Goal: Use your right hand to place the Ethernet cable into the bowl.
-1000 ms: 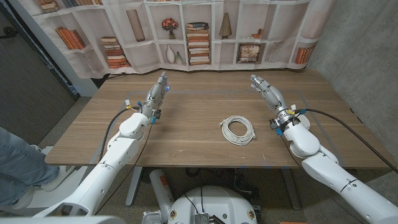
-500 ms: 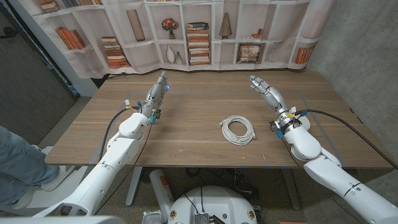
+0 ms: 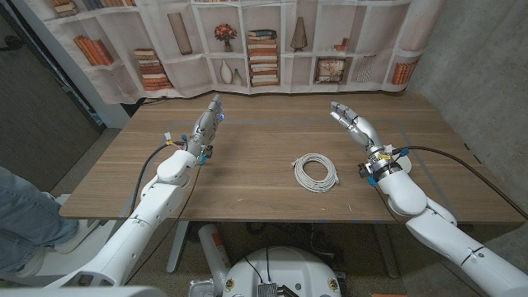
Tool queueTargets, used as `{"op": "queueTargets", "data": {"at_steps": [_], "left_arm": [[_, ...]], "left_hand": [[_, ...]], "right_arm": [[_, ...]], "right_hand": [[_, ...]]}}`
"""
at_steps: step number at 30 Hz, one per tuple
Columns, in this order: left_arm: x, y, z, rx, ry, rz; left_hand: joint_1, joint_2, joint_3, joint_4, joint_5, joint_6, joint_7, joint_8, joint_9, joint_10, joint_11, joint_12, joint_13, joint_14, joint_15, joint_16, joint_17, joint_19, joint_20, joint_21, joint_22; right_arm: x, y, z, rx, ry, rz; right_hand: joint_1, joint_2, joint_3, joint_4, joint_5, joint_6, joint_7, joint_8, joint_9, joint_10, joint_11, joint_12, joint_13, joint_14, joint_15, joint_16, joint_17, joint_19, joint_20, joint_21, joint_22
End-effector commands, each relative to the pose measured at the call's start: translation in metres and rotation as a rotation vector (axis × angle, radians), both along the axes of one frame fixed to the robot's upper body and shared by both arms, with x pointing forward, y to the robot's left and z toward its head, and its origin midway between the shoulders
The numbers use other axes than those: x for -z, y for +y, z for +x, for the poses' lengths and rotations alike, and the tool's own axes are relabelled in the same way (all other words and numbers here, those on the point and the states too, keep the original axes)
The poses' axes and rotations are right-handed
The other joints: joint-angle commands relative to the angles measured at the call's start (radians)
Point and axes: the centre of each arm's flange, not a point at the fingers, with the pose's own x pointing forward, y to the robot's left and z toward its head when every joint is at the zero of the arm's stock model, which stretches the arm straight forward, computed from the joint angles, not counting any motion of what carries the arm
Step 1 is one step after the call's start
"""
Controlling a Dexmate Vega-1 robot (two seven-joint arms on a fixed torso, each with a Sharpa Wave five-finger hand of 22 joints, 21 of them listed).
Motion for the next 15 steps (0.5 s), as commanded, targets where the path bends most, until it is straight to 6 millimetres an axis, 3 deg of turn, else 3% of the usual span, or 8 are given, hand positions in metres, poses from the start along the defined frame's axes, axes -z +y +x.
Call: {"op": "queueTargets", "data": {"at_steps": [1, 15], "left_arm": [[-0.0012, -0.002, -0.0014, 0.0, 0.0, 0.003], [-0.0027, -0.0047, -0.0036, -0.004, 0.0, 0.016]], "left_hand": [[0.008, 0.002, -0.001, -0.006, -0.001, -0.043, -0.005, 0.008, 0.002, -0.068, 0.0, 0.003, 0.0, -0.156, -0.003, 0.006, 0.002, -0.268, -0.022, -0.001, 0.005], [0.01, 0.004, -0.003, -0.007, -0.002, -0.043, -0.005, 0.007, 0.002, -0.068, 0.0, 0.002, 0.0, -0.155, -0.003, 0.005, 0.002, -0.268, -0.021, -0.005, 0.005]], "right_arm": [[0.0028, -0.0049, -0.0077, 0.085, -0.031, -0.049], [0.0083, -0.0096, -0.0172, 0.161, -0.052, -0.086]], "right_hand": [[0.023, -0.003, 0.007, -0.015, 0.0, 0.019, 0.001, 0.008, 0.006, 0.024, 0.001, 0.008, 0.006, 0.023, -0.006, 0.003, 0.004, 0.021, -0.044, -0.003, 0.004], [0.064, 0.011, 0.023, -0.035, -0.006, 0.066, 0.005, 0.013, 0.007, 0.076, 0.013, 0.018, 0.007, 0.085, -0.008, 0.012, 0.006, 0.075, -0.042, -0.001, 0.006]]}}
